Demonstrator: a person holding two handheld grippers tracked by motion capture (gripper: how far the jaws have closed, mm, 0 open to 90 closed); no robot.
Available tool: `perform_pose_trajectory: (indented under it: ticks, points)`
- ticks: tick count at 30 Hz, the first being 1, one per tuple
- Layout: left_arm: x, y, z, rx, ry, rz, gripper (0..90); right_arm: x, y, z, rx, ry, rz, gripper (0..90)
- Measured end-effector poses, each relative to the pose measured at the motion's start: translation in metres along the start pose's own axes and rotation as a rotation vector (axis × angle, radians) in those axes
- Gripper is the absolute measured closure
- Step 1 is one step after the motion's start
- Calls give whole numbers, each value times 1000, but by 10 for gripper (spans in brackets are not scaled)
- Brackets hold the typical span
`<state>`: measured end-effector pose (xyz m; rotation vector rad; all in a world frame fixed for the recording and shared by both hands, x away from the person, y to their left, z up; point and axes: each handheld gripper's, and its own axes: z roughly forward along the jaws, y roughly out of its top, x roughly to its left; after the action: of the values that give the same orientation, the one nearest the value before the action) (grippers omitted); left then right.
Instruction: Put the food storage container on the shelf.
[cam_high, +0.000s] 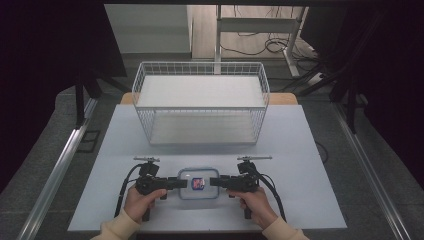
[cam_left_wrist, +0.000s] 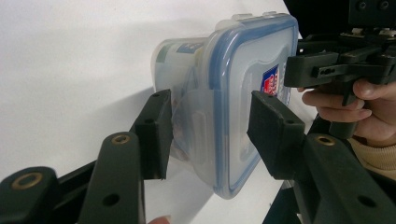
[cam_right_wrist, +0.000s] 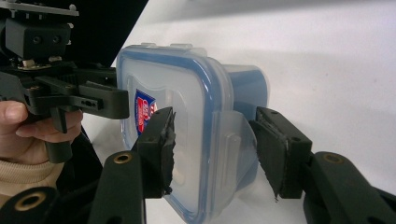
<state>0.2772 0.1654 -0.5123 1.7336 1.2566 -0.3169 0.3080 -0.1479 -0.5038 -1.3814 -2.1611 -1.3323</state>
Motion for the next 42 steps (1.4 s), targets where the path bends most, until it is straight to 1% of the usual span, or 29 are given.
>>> perform_pose_trajectory:
  ticks: [5, 8, 12, 13, 17, 19, 21, 22, 23, 24, 25, 26, 27, 30, 32, 33, 34, 35, 36, 38, 39, 42]
  points:
    - [-2, 2, -2, -8, -4, 11, 514, 2, 2, -3, -9, 1, -16, 499]
    - [-5, 4, -3, -14, 1, 24, 515, 4, 4, -5, -17, 3, -24, 499]
    - [-7, 6, -4, -17, 2, 30, 515, 5, 6, -7, -21, 1, -34, 499]
    - [-8, 7, -5, -18, 3, 36, 515, 6, 6, -8, -22, 0, -36, 499]
    - [-9, 12, -6, -21, 2, 39, 515, 7, 11, -10, -25, -3, -49, 499]
    - [-11, 17, -8, -28, 2, 51, 516, 10, 18, -12, -34, -4, -61, 499]
    - [-14, 22, -11, -37, -1, 60, 517, 10, 20, -13, -39, -3, -65, 499]
    - [-15, 25, -12, -41, -4, 63, 520, 14, 26, -17, -49, -2, -74, 499]
    - [-17, 27, -13, -44, -5, 67, 520, 14, 26, -17, -49, -2, -74, 499]
    - [-19, 31, -15, -49, -5, 75, 521, 17, 31, -21, -59, -3, -86, 499]
    - [-21, 34, -17, -51, -5, 79, 521, 17, 31, -21, -59, -3, -86, 499]
    - [-23, 37, -18, -53, -4, 88, 521, 20, 36, -25, -67, -4, -94, 499]
    - [-25, 40, -20, -59, -3, 95, 521, 20, 36, -25, -67, -4, -94, 499]
    - [-31, 49, -24, -74, -3, 114, 521, 25, 45, -30, -80, -8, -112, 499]
    - [-34, 55, -27, -84, -4, 122, 521, 28, 51, -34, -89, -10, -123, 499]
    - [-37, 59, -29, -93, -5, 126, 521, 32, 57, -37, -97, -14, -137, 499]
    - [-37, 59, -29, -93, -5, 126, 521, 32, 57, -37, -97, -14, -137, 499]
    - [-38, 62, -31, -97, -5, 131, 521, 36, 63, -40, -106, -15, -150, 499]
    - [-40, 65, -33, -103, -4, 137, 521, 36, 63, -40, -106, -15, -150, 499]
    - [-45, 74, -38, -120, -3, 148, 521, 41, 72, -44, -122, -17, -168, 499]
    - [-45, 74, -38, -120, -3, 148, 520, 41, 72, -44, -122, -17, -168, 499]
    - [-49, 83, -42, -132, -5, 159, 520, 47, 83, -50, -132, -26, -186, 499]
